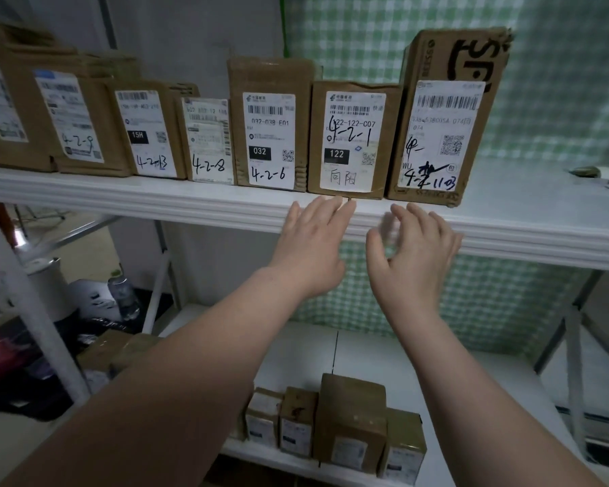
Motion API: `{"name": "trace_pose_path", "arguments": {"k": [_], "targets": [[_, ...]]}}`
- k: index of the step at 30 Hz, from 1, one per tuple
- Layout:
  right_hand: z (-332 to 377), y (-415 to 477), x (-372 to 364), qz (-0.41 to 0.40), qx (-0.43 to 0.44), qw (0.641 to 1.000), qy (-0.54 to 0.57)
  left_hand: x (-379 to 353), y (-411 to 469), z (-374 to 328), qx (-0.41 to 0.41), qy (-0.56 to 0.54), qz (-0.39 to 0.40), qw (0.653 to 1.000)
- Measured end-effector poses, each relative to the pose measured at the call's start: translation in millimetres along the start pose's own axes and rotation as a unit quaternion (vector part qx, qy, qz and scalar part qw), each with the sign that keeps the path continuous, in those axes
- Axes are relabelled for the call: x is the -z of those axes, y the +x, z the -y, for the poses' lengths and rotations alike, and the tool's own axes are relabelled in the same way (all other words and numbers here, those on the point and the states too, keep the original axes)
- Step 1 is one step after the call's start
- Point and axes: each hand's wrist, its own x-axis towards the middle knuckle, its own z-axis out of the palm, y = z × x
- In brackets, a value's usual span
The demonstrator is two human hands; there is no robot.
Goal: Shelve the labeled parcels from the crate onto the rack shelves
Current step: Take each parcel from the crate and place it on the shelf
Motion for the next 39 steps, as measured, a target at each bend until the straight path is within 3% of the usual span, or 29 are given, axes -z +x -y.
{"name": "trace_pose_path", "arguments": {"k": [4,8,15,20,25,27,29,32,39], "targets": [[27,-44,-2,-0.001,0.008,0.998,0.069,13,-46,15,0.035,-0.094,-0.021,0.995],[68,-102,-11,0.092,0.003,0.991,0.101,16,-127,58,0.119,-0.155,0.000,0.981],[181,-254,-55,0.287,-0.047,0.949,0.121,47,-349,179,0.292,-0.144,0.068,0.943],[286,-376,-84,0.508,-0.004,0.853,0.116,85,-509,246,0.471,-0.116,0.019,0.874],[359,-475,-105,0.737,0.065,0.669,0.075,112,-646,286,0.599,-0.131,0.005,0.790],[380,-507,-109,0.798,0.100,0.592,0.057,114,-693,294,0.653,-0.146,-0.032,0.743],[397,-534,-115,0.831,0.129,0.541,0.033,116,-730,299,0.701,-0.154,-0.072,0.692],[414,-570,-128,0.858,0.129,0.496,0.013,114,-775,305,0.748,-0.170,-0.083,0.636],[452,-646,-188,0.866,0.137,0.481,-0.025,95,-842,352,0.799,-0.166,-0.069,0.574]]}}
